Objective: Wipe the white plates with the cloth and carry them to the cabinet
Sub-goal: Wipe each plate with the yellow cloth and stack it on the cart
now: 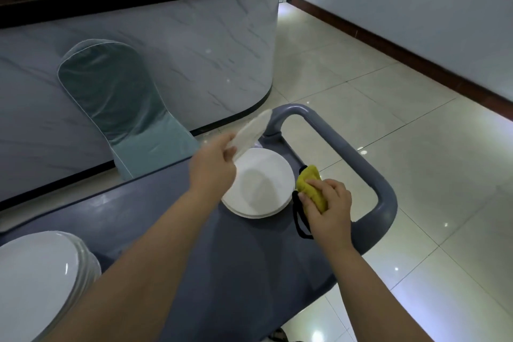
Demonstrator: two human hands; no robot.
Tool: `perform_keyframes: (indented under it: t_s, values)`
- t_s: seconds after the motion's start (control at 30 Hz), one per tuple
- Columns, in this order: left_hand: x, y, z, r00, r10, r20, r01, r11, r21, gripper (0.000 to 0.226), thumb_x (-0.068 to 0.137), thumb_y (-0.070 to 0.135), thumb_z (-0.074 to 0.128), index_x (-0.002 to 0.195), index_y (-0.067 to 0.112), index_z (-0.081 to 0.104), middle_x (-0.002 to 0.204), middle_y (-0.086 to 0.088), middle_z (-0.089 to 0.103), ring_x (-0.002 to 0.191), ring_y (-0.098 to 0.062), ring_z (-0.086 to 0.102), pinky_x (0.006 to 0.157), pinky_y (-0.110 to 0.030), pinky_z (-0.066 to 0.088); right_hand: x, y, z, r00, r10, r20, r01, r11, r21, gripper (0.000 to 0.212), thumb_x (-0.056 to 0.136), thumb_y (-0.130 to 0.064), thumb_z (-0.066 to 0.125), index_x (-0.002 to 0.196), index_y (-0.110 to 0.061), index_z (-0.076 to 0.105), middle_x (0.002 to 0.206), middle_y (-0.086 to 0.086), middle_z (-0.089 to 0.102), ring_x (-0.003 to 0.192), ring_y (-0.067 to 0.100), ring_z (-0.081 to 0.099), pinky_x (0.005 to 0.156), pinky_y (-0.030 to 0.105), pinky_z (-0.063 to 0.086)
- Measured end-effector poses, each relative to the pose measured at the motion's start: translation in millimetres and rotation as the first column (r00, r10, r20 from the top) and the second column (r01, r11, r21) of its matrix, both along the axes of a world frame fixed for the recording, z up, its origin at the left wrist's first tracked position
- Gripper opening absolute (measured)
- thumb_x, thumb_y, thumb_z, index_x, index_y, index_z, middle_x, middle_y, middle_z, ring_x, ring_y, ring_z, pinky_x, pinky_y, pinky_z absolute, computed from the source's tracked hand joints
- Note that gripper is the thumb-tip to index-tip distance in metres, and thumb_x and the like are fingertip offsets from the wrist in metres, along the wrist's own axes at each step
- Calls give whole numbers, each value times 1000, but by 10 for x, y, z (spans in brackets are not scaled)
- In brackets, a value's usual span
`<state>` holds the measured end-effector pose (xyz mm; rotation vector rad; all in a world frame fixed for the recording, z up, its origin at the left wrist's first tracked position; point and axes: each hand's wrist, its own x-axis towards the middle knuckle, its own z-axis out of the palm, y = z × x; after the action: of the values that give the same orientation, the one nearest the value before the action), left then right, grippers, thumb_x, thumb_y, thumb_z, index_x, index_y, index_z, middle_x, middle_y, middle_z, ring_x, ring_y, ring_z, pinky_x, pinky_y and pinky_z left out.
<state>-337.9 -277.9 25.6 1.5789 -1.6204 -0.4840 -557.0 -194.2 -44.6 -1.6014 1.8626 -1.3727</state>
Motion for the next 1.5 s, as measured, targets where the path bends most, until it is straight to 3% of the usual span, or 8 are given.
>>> perform_keyframes:
  t_s: [0.13,0.33,0.57,0.83,1.0,1.17,1.27,1.5]
  values:
    - [-250,-97,-209,889,-73,452,172,968,-182,54,69,-7,59,109,28,65,65,6,60,54,-25,54,50,-20,29,-153,-29,-8,999,24,38,-25,999,29,30,82,-27,75,106,-39,61,107,-20,46,104,6,38,84,1,31]
    - [-342,-38,-575,753,-129,645,338,917,-211,61,40,-18,75,96,8,75,68,-7,69,51,-26,62,40,-24,42,-308,-136,-53,995,75,61,-79,995,68,29,82,-31,74,107,-38,61,111,-12,49,105,6,39,83,1,33]
    - [-433,229,-1080,723,-342,600,433,901,-8,50,45,-16,74,89,6,68,78,-9,64,66,-29,61,54,-33,52,-313,-230,-183,986,154,70,-162,978,128,29,82,-25,76,109,-29,66,111,-8,50,105,11,40,85,9,34]
    - [-360,348,-1298,795,-306,524,341,940,31,46,55,-11,74,94,14,71,90,-5,65,73,-28,60,62,-34,47,-292,-256,-312,967,251,47,-255,955,148,31,81,-28,76,107,-38,62,111,-11,50,107,-5,38,85,5,33]
    - [-316,496,-1344,804,-270,529,306,952,21,30,72,4,79,96,19,71,97,1,67,81,-24,62,70,-35,46,-129,-316,-366,946,321,45,-324,931,169,33,80,-28,77,109,-38,63,112,-10,50,109,7,42,88,13,35]
    - [-72,622,-1177,864,-40,501,67,997,-37,26,74,18,75,100,18,72,98,0,68,87,-27,63,75,-41,47,278,-398,-296,896,445,8,-440,883,162,31,81,-28,77,108,-35,65,111,-9,48,107,9,39,90,4,30]
    - [299,775,-983,872,138,470,-108,990,-89,23,79,23,69,101,16,72,96,-2,68,86,-29,62,75,-43,46,656,-428,-207,833,553,-20,-544,826,148,30,81,-29,77,108,-35,66,112,-8,48,106,12,39,91,17,33]
    - [1385,1630,-628,773,562,294,-564,821,-86,23,85,29,63,101,15,71,96,-2,70,89,-28,63,79,-43,49,1843,-261,-64,602,793,-99,-791,609,69,29,80,-28,78,107,-28,70,111,-4,50,103,16,41,91,22,32]
